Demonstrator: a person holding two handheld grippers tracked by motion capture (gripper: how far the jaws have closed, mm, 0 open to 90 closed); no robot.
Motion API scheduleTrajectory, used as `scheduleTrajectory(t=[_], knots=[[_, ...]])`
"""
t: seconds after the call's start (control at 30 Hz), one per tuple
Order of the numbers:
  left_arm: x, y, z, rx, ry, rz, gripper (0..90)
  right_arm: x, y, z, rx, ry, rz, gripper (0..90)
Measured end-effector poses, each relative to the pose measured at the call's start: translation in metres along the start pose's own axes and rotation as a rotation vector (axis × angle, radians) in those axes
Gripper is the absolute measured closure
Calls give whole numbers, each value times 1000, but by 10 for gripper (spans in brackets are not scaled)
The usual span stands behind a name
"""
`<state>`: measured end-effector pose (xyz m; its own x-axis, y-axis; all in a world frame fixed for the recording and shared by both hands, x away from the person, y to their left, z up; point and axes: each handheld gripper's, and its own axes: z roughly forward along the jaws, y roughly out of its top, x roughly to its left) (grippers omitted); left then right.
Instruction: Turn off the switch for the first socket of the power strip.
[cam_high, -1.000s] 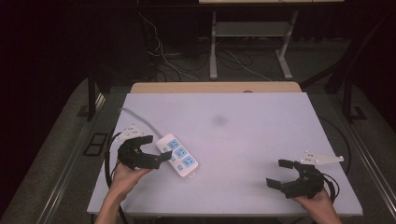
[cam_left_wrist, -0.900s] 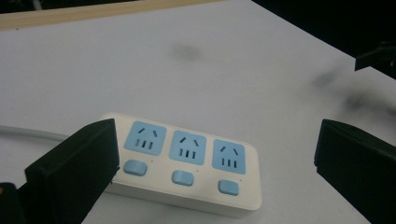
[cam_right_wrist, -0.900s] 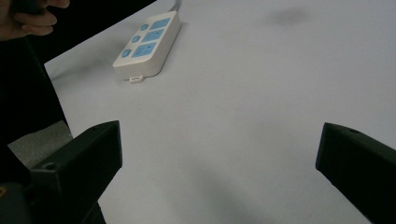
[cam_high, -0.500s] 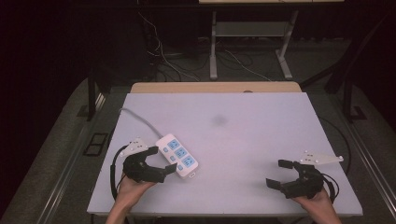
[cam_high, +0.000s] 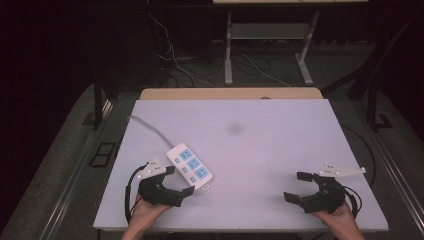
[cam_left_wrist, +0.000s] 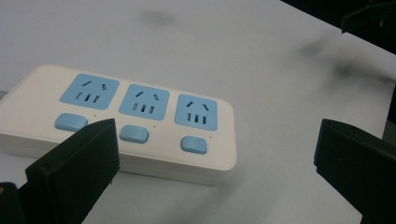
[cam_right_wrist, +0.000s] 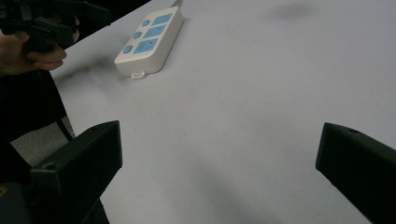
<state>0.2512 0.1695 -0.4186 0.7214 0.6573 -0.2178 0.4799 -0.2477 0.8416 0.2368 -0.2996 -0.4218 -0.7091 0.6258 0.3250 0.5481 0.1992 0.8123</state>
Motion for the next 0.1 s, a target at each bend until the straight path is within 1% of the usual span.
scheduleTrajectory(t=[0.1], knots=[[0, -1, 3, 12, -12, 5, 0, 0, 0, 2, 9, 1, 2, 2]])
